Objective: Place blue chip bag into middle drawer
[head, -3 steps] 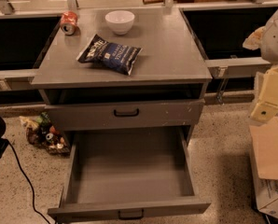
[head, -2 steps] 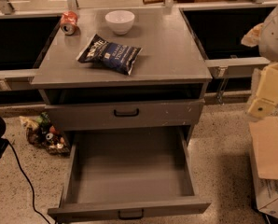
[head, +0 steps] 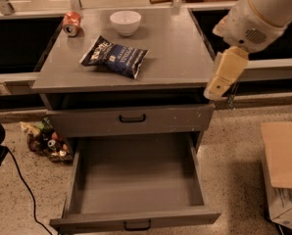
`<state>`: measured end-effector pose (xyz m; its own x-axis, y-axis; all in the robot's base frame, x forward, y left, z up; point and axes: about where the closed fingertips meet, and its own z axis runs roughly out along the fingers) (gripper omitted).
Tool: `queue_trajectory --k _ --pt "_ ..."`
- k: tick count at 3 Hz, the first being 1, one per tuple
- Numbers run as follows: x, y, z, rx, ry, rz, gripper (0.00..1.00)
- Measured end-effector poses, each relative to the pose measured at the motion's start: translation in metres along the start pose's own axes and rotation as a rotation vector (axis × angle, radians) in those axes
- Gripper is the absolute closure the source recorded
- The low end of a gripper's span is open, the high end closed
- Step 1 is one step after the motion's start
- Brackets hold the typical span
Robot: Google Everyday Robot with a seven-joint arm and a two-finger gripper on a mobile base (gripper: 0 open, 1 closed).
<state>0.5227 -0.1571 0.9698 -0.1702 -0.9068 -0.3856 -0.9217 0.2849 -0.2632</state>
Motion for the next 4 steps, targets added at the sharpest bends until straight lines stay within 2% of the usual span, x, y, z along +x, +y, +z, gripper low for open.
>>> queue_trajectory --k 1,2,3,4 --pt "-0.035 -0.016 0.030 -0.020 -0.115 0.056 0.00" --pt "-0.035 -0.016 0.030 -0.020 -0.115 0.055 0.00" --pt "-0.048 -0.028 0.044 -0.029 -0.156 0.028 0.00" --pt "-0.080 -0.056 0.077 -0.025 -0.204 -0.017 0.00"
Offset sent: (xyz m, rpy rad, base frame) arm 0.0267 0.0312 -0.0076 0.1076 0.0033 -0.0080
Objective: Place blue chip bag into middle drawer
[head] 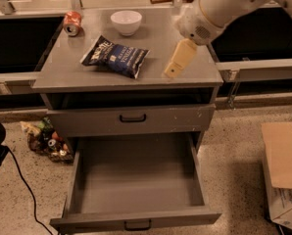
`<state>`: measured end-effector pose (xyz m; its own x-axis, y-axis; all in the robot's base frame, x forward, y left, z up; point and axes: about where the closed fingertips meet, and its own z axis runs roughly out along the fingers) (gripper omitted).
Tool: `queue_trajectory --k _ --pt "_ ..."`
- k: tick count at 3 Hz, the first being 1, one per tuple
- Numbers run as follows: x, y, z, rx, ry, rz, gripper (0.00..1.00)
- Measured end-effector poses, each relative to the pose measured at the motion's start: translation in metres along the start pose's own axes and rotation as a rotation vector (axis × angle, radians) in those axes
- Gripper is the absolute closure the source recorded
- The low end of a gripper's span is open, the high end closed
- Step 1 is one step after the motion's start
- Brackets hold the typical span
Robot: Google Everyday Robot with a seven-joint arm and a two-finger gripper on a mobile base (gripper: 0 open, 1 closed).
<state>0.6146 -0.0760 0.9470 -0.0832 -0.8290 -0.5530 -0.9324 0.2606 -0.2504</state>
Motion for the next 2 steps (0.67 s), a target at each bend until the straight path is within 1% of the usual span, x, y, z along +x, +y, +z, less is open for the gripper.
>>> queue_trajectory --k 1,2 --pt "-0.028 -0.025 0.037 0.031 -0.035 0.002 0.00" --pt "-0.052 -0.043 0.072 0.032 -0.093 0.029 0.00"
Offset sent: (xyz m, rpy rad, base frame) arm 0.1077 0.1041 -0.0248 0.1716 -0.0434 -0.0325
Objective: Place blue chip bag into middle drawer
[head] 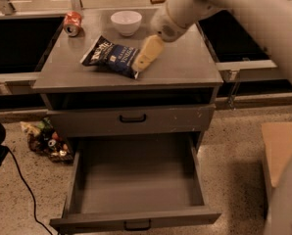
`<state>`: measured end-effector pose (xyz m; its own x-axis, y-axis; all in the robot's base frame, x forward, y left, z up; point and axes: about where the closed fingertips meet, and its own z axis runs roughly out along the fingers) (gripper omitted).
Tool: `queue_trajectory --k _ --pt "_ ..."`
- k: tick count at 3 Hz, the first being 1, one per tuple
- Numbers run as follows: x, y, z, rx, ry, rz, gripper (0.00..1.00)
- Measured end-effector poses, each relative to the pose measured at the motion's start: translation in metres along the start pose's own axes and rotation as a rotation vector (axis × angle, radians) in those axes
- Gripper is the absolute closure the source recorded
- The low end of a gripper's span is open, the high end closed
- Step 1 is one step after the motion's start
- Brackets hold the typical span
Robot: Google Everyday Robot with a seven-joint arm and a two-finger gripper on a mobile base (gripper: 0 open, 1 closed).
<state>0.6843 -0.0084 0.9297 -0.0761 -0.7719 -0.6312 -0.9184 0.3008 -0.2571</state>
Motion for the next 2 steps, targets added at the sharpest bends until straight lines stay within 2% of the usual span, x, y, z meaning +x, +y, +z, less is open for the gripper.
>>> queue_trajectory --k 1,2 --pt "-0.013 -0.009 0.034 -0.011 -0.076 0.033 0.00" --pt "-0.022 -0.020 0.085 -0.063 -0.148 0.070 0.00"
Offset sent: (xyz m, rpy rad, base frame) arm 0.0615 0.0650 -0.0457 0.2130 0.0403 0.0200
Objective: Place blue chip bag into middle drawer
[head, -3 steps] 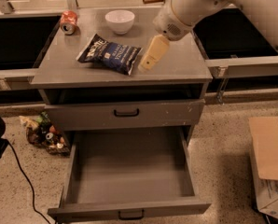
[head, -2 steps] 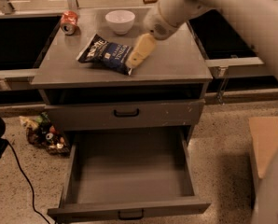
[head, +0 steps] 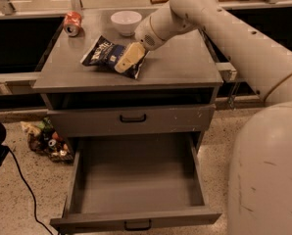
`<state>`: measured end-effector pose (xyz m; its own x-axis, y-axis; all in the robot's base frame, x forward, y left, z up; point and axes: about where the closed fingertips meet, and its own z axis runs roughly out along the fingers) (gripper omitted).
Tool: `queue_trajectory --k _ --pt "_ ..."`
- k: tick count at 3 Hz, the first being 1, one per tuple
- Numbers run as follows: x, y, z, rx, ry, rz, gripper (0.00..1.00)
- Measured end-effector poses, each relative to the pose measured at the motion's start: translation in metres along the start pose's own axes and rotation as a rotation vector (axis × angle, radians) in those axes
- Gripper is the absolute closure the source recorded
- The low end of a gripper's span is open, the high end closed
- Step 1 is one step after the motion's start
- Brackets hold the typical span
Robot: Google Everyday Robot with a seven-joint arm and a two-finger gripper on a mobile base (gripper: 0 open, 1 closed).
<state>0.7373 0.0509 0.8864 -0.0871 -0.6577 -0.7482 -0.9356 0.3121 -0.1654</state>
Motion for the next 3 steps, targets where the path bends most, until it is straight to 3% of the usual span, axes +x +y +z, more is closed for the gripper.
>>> queue_trajectory --k 1,3 --pt "0.000 0.000 0.001 0.000 0.000 0.000 0.00" --pt "0.003 -0.002 0.034 0.016 0.094 -0.033 0.00"
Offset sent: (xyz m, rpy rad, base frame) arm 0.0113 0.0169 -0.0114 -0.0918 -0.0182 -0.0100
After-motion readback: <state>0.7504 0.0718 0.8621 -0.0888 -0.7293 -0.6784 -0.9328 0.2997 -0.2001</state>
